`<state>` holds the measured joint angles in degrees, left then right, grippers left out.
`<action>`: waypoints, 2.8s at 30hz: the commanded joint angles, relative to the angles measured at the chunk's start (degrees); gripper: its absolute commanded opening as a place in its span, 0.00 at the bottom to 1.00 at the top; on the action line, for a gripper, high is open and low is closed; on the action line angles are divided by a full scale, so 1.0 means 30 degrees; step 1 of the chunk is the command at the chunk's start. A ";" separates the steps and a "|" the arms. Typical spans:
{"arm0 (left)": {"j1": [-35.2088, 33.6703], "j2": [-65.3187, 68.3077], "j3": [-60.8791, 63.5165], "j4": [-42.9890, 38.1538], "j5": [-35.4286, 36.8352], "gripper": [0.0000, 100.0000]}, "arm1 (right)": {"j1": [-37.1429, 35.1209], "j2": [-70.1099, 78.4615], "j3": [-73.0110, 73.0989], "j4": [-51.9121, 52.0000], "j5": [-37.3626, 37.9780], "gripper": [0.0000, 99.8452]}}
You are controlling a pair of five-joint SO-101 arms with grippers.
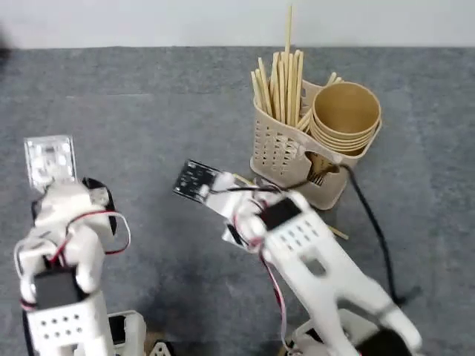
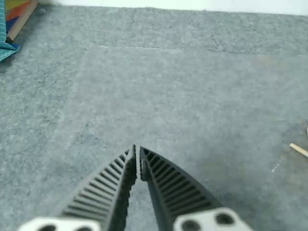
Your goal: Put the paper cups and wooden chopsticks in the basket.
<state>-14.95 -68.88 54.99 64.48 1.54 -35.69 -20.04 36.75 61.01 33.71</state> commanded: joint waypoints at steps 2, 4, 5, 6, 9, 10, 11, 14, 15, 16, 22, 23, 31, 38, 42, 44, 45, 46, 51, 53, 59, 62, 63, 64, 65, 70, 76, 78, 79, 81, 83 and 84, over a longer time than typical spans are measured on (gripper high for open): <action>-0.0117 -0.2022 0.2593 -0.1758 -0.0205 0.04 | 0.0337 0.4469 -0.3663 0.0132 0.0938 0.01; -0.0117 -0.2432 0.3560 -0.2256 -0.0205 0.04 | 0.0659 0.6110 -0.5128 0.0220 0.0908 0.03; -0.0117 -0.2637 0.4000 -0.2520 -0.0205 0.04 | 0.0894 0.6813 -0.5861 0.0220 0.0938 0.05; -0.0117 -0.2784 0.4440 -0.2696 -0.0176 0.04 | 0.1158 0.7458 -0.6535 0.0220 0.0938 0.07; -0.0117 -0.3165 0.5407 -0.3370 -0.0176 0.04 | 0.1919 0.9333 -0.8733 0.0220 0.0938 0.11; -0.0117 -0.3282 0.5700 -0.3516 -0.0176 0.04 | 0.2154 0.9861 -0.9377 0.0220 0.0967 0.11; -0.0088 -0.3429 0.5993 -0.3634 -0.0176 0.04 | 0.2359 1.0388 -1.0081 0.0249 0.0967 0.11; -0.0088 -0.3810 0.6755 -0.4015 -0.0205 0.04 | 0.2857 1.2029 -1.2249 0.0923 0.1172 0.11; -0.0088 -0.3956 0.6960 -0.4132 -0.0234 0.04 | 0.2886 1.2645 -1.3011 0.1363 0.1495 0.11; -0.0117 -0.4103 0.7136 -0.4161 -0.0234 0.04 | 0.2974 1.3319 -1.3832 0.1861 0.1758 0.11; -0.0088 -0.4952 0.7458 -0.4015 -0.0264 0.04 | 0.3267 1.6894 -1.8725 0.4645 0.1875 0.12; -0.0059 -0.5040 0.7604 -0.4073 -0.0264 0.04 | 0.3297 1.7363 -1.9429 0.4967 0.1875 0.13; -0.0029 -0.5480 0.7897 -0.4073 -0.0264 0.04 | 0.4117 1.9824 -2.2535 0.5670 0.1905 0.19; 0.0000 -0.5538 0.7956 -0.4132 -0.0264 0.04 | 0.4059 2.1582 -2.2535 0.5670 0.1905 0.12; 0.0000 -0.5538 0.7956 -0.4132 -0.0264 0.04 | 0.3648 2.2169 -2.2593 0.5670 0.1905 0.05; 0.0000 -0.5538 0.7956 -0.4132 -0.0264 0.04 | 0.3297 2.2374 -2.2593 0.5670 0.1905 0.01; 0.0000 -0.5538 0.7956 -0.4132 -0.0264 0.04 | 0.3092 2.2520 -2.2593 0.5700 0.1905 0.01; 0.0000 -0.5538 0.7956 -0.4132 -0.0264 0.04 | 0.2916 2.2549 -2.2593 0.5700 0.1905 0.01; 0.0000 -0.5538 0.7956 -0.4132 -0.0264 0.04 | 0.1714 2.1641 -2.2916 0.7429 0.1846 0.01; 0.0000 -0.5538 0.7956 -0.4132 -0.0264 0.04 | 0.1128 2.0879 -2.3385 0.8894 0.1788 0.01; 0.0000 -0.5538 0.8015 -0.4132 -0.0264 0.04 | -0.0190 1.8154 -2.5055 1.2557 0.1495 0.01; 0.0000 -0.5538 0.8308 -0.4659 -0.0264 0.04 | -0.0513 1.6747 -2.5993 1.3905 0.0791 0.01; 0.0000 -0.5538 0.8571 -0.5040 -0.0264 0.04 | -0.0571 1.6161 -2.6198 1.4022 0.0645 0.01; 0.0000 -0.5538 0.8777 -0.5392 -0.0264 0.04 | -0.0571 1.5516 -2.6256 1.3993 0.0440 0.01; 0.0000 -0.5538 0.8894 -0.5597 -0.0264 0.04 | -0.0571 1.4813 -2.6286 1.3993 0.0176 0.01; 0.0000 -0.5538 0.8952 -0.5656 -0.0264 0.04 | -0.0601 1.1238 -2.6520 1.3934 -0.0850 0.01; -0.0029 -0.5538 0.8982 -0.5656 -0.0264 0.04 | -0.0542 0.7722 -2.8923 1.2645 -0.4220 0.01; -0.0029 -0.5538 0.8982 -0.5656 -0.0264 0.04 | -0.0484 0.7018 -3.0154 1.1443 -0.5275 0.01; -0.0029 -0.5538 0.8982 -0.5656 -0.0264 0.04 | -0.0454 0.6755 -3.0711 1.0769 -0.5744 0.01; -0.0029 -0.5538 0.8982 -0.5656 -0.0264 0.04 | -0.0044 0.6403 -3.1883 0.9363 -0.6769 0.01; -0.0029 -0.5538 0.8982 -0.5656 -0.0264 0.04 | 0.0425 0.6315 -3.2879 0.7780 -0.7766 0.01; -0.0029 -0.5538 0.8982 -0.5656 -0.0264 0.04 | 0.0806 0.6344 -3.3231 0.7048 -0.7971 0.01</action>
<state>-14.95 -84.70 82.42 48.75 1.27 -35.78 2.11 -57.58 88.53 12.79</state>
